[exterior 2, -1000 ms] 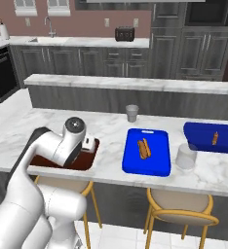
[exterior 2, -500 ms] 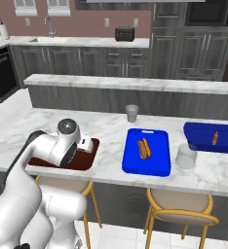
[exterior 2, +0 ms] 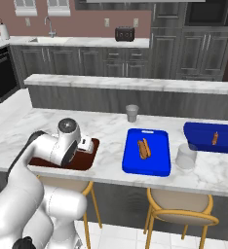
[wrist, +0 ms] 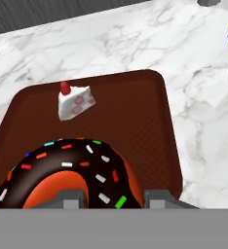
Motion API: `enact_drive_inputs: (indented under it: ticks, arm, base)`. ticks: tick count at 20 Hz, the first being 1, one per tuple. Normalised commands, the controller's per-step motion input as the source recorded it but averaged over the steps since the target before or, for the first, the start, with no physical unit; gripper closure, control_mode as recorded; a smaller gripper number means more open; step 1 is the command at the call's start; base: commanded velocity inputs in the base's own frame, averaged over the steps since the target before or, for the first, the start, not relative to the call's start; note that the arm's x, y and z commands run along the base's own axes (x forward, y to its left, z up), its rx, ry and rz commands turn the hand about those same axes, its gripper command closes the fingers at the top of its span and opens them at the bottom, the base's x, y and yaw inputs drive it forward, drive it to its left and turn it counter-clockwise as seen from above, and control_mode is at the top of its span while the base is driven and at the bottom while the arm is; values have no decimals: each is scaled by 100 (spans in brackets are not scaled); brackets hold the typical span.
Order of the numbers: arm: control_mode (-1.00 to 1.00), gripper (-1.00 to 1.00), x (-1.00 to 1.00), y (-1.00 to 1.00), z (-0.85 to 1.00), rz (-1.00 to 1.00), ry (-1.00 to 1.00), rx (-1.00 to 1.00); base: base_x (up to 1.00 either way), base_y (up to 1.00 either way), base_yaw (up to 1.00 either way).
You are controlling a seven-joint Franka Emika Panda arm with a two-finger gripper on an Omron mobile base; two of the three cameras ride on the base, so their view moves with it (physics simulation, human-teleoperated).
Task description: Take the donut and cake from the fridge and place them on the empty tray on the dining counter.
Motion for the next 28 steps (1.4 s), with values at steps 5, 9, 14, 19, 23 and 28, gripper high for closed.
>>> enact_drive_inputs:
  ticks: [5,9,14,19,23,28]
  arm:
    - [-100,100,3,5,-56,0,0,-1]
    - [-100,100,0,13,-81,0,0,0]
    - [-100,100,5,7,-74,0,0,0]
    - [-100,100,0,5,-81,0,0,0]
    - [-100,100,1,3,-74,0,0,0]
    - [-100,100,10,0,-52,0,-2,0]
  base:
    - [0,0,0]
    - [0,0,0]
    - [0,0,0]
    - [0,0,0]
    - [0,0,0]
    - [0,0,0]
